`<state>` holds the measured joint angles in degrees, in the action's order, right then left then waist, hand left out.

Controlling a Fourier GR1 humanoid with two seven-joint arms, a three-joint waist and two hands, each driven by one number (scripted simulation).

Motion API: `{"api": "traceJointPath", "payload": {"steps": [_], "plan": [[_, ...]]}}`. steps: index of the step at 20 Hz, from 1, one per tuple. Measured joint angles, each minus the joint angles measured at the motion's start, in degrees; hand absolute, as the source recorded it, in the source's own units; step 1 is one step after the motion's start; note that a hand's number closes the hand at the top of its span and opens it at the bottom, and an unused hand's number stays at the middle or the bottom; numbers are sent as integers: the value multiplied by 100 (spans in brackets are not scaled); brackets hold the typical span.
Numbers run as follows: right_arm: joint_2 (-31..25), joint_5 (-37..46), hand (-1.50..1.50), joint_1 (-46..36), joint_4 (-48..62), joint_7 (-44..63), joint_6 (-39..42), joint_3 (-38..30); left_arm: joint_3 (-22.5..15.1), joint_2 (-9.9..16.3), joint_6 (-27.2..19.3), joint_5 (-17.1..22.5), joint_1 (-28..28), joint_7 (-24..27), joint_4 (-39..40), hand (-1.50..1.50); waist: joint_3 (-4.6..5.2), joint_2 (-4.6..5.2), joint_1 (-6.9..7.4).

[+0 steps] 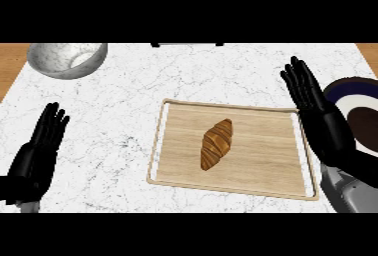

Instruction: Pick the croissant from the tray and place it in the plate

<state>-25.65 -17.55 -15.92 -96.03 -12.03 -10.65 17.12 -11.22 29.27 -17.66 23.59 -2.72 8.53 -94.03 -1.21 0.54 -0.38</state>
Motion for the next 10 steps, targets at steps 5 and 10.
{"api": "traceJointPath", "payload": {"steps": [5, 10], "plan": [[201, -270, 150, -104, 516, 258, 193, -246, -99, -34, -71, -267, 562, -632, 450, 0, 85, -23, 11], [-159, 708, -150, 95, 993, 253, -570, -323, -131, -15, -18, -270, 658, -933, 803, 0, 155, -18, -132]]}}
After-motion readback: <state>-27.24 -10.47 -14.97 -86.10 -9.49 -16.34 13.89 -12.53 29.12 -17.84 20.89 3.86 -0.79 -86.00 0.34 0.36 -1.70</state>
